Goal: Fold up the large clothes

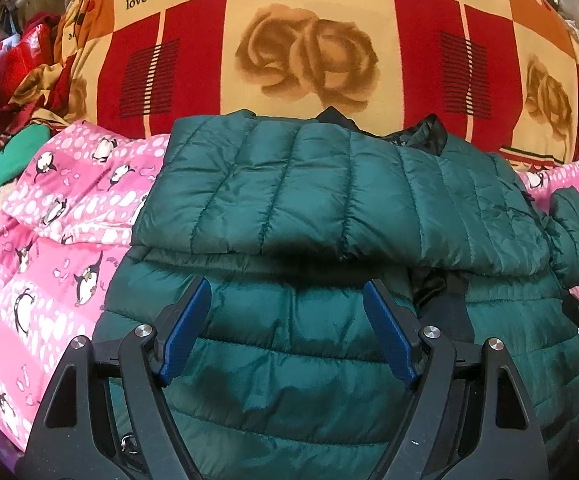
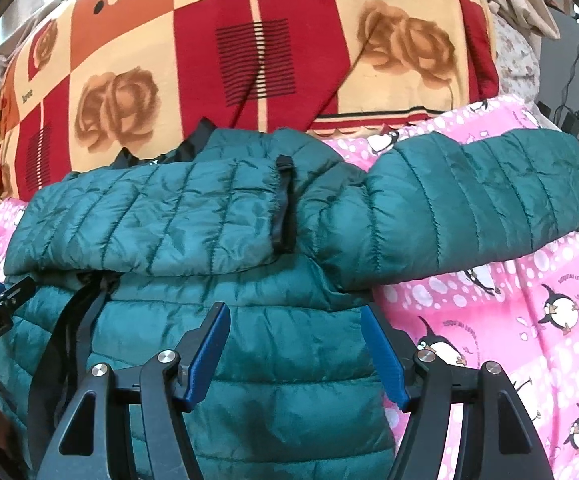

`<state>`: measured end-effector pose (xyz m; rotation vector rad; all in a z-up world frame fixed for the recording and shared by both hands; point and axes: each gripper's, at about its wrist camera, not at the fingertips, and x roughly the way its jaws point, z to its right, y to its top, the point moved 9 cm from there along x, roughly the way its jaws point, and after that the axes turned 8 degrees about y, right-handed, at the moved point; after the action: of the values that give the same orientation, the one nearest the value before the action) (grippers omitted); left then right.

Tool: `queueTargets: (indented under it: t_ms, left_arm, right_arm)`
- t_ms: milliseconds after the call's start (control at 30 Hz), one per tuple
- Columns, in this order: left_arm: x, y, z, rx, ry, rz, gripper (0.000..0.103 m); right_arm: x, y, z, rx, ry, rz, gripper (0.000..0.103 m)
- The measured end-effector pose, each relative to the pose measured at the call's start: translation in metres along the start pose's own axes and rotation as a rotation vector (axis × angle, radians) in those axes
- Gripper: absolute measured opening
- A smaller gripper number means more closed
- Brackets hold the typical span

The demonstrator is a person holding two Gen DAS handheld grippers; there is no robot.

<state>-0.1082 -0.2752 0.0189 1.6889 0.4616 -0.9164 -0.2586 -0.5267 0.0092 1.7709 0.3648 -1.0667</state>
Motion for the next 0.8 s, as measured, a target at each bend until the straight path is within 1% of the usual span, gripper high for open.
queueTargets:
  t_ms: [200,367,600,800]
  left_arm:
    - [0.003,0.008,-0.001,-0.017,-0.007,-0.005,0.079]
    - [0.004,0.019,-0.002,-0.043,-0.032,-0.007,0.079]
    - [0.007,0.028,-0.001,-0.056,-0.049,-0.007,0.079]
    - [0.013,0.031,0.001,-0.058,-0.054,-0.016,0.079]
  right_arm:
    - [0.002,0.001,0.008,0.01,-0.008,-0.002,0.066]
    - [0.0,0.008,0.018,0.012,-0.024,0.008,0.066]
    - [-0.013,0.034,0.053,0.043,-0.072,0.06,0.066]
    - [-0.016,0.048,0.084,0.073,-0.113,0.068,0.067]
